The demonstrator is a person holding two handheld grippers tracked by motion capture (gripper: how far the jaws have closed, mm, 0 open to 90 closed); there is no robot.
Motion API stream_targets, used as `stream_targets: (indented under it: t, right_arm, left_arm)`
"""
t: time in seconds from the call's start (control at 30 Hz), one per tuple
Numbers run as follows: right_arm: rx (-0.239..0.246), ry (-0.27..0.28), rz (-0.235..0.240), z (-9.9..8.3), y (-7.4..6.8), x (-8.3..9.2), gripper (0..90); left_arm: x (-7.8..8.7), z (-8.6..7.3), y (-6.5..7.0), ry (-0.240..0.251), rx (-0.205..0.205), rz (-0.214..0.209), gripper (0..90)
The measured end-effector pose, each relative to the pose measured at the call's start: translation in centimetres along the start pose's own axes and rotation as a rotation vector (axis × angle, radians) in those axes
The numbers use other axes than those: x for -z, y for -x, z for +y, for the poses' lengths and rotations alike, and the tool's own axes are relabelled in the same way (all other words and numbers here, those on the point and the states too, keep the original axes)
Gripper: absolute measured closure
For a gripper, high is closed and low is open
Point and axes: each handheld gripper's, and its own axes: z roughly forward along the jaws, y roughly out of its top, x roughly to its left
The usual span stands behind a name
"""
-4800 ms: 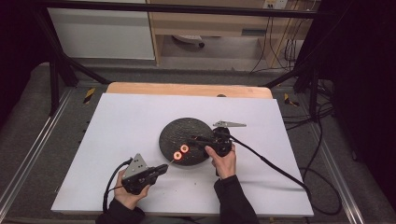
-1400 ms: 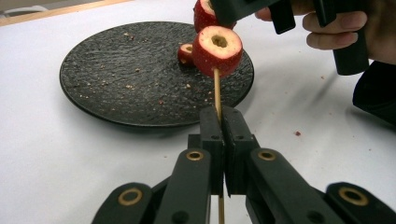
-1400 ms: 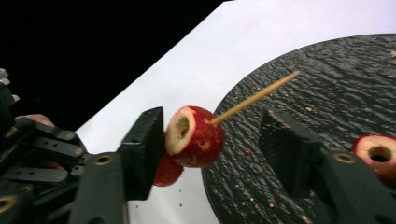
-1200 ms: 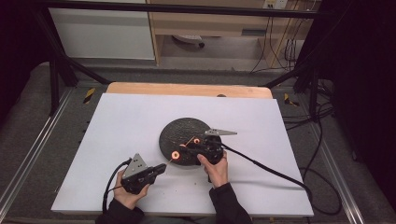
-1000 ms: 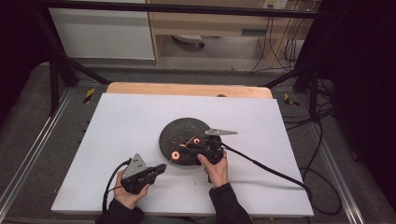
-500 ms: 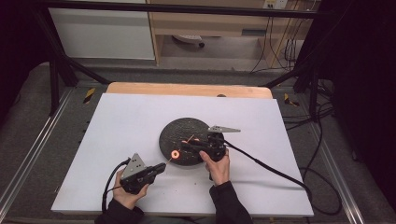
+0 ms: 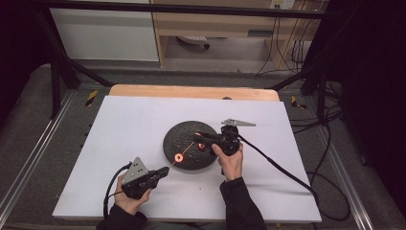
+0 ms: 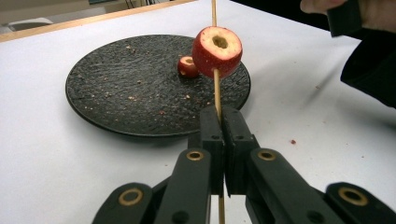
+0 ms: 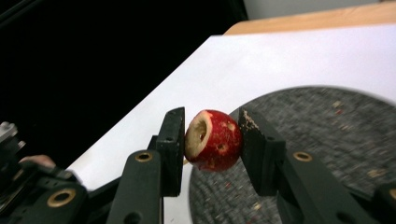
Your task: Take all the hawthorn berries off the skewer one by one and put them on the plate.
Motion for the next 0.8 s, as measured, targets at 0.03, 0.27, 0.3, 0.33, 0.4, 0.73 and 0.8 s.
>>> stream_targets:
  t: [0.03,0.27,0.3,0.33,0.4,0.73,0.8]
  right_arm:
    - [0.004,0.002,-0.007,0.2,0.1,0.1,63.3]
    - [0.015,0.002,-0.083,1.7,1.4,0.5,63.2]
    - [0.016,-0.002,-0.096,1.8,1.7,0.5,63.2]
    - [0.016,-0.007,-0.111,1.9,2.0,0.4,63.2]
    - [0.008,-0.013,-0.126,2.0,2.5,0.1,63.2]
    - [-0.001,-0.082,-0.177,0.7,4.8,-2.3,63.2]
    - [-0.009,-0.102,-0.188,0.2,5.3,-2.9,63.1]
  left_arm:
    - [0.0,0.0,0.0,0.000,0.000,0.000,88.0]
    - [0.0,-0.1,-0.1,-0.003,0.003,0.000,88.0]
    - [0.0,-0.1,-0.1,-0.002,0.005,0.002,88.0]
    - [0.1,-0.1,-0.2,-0.002,0.006,0.002,87.9]
    - [0.1,-0.1,-0.2,-0.003,0.007,0.003,87.9]
    - [0.1,-0.1,-0.4,-0.009,0.013,0.011,87.9]
    - [0.1,-0.1,-0.4,-0.010,0.014,0.010,87.9]
